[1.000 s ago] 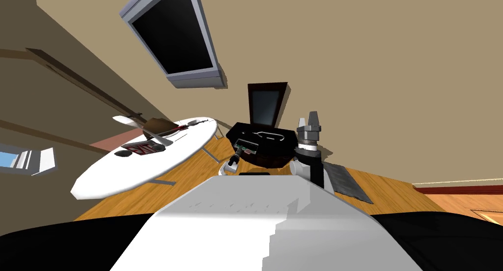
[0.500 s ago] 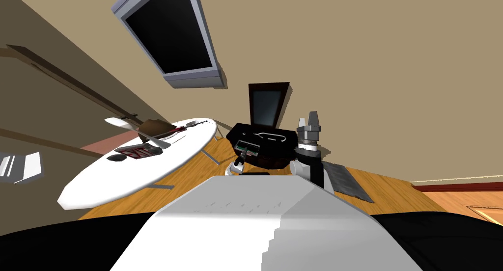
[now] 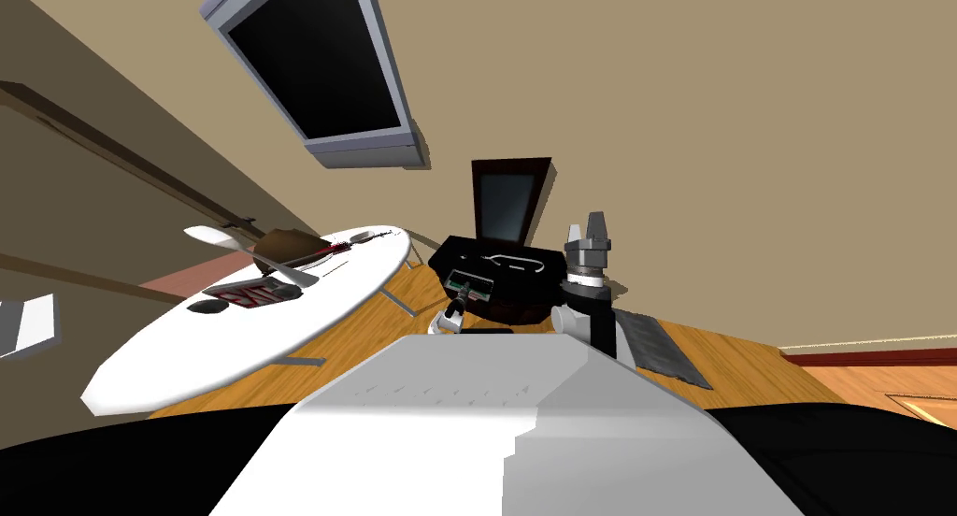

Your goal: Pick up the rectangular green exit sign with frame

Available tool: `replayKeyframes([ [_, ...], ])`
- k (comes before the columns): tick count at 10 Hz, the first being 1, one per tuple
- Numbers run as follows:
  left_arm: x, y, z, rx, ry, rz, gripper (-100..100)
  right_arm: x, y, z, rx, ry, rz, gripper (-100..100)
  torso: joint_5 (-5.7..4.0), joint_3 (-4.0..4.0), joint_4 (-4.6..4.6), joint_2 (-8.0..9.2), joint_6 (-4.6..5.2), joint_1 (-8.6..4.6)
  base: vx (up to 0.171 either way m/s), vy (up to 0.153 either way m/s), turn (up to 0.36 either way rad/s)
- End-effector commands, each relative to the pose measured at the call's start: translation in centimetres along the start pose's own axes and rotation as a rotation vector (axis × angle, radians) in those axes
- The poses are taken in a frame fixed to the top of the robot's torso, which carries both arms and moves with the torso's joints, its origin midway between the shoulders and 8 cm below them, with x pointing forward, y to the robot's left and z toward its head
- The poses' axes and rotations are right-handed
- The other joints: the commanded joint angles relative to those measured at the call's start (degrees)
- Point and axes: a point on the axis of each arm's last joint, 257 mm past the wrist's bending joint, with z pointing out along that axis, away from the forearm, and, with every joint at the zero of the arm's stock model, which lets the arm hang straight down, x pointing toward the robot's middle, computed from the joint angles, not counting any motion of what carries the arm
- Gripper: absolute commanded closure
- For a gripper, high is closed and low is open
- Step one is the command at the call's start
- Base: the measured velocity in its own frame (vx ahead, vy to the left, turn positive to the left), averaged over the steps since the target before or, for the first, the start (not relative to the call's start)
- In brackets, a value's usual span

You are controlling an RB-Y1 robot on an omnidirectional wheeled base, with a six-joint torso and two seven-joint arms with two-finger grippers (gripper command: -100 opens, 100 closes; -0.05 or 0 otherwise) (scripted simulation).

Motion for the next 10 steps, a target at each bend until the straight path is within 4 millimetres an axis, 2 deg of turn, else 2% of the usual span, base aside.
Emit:
replayKeyframes([
  [1,0.0,0.0,0.0,0.0,0.0,0.0,100,0.0,0.0,0.0,0.0,0.0,0.0,0,0.0,0.0,0.0,0.0,0.0,0.0,0.008,-0.003,0.002],
  [5,0.0,0.4,-0.1,-0.007,0.0,-0.004,100,0.0,0.0,0.0,0.0,0.0,0.0,0,0.01,0.15,0.15,0.16,0.09,0.03,0.0,0.0,0.0],
  [6,0.0,0.4,-0.1,-0.009,-0.001,-0.004,0,0.0,0.0,0.0,0.0,0.0,0.0,0,0.0,0.16,0.17,0.16,0.1,0.03,0.0,0.0,0.0],
  [7,0.1,-0.5,0.0,-0.001,0.002,0.001,100,0.0,0.0,0.0,0.0,0.0,0.0,0,0.0,0.17,0.17,0.17,0.1,0.03,-0.043,0.012,0.016],
  [9,0.1,-0.5,0.0,-0.001,0.002,0.0,100,0.0,0.0,0.0,0.0,0.0,0.0,0,0.0,0.36,0.26,0.48,0.11,0.1,-0.056,0.02,0.006],
  [10,0.1,-0.5,0.0,-0.003,0.002,-0.001,0,0.0,0.0,0.0,0.0,0.0,0.0,0,0.0,0.34,0.27,0.42,0.12,0.07,-0.006,0.002,0.001],
])
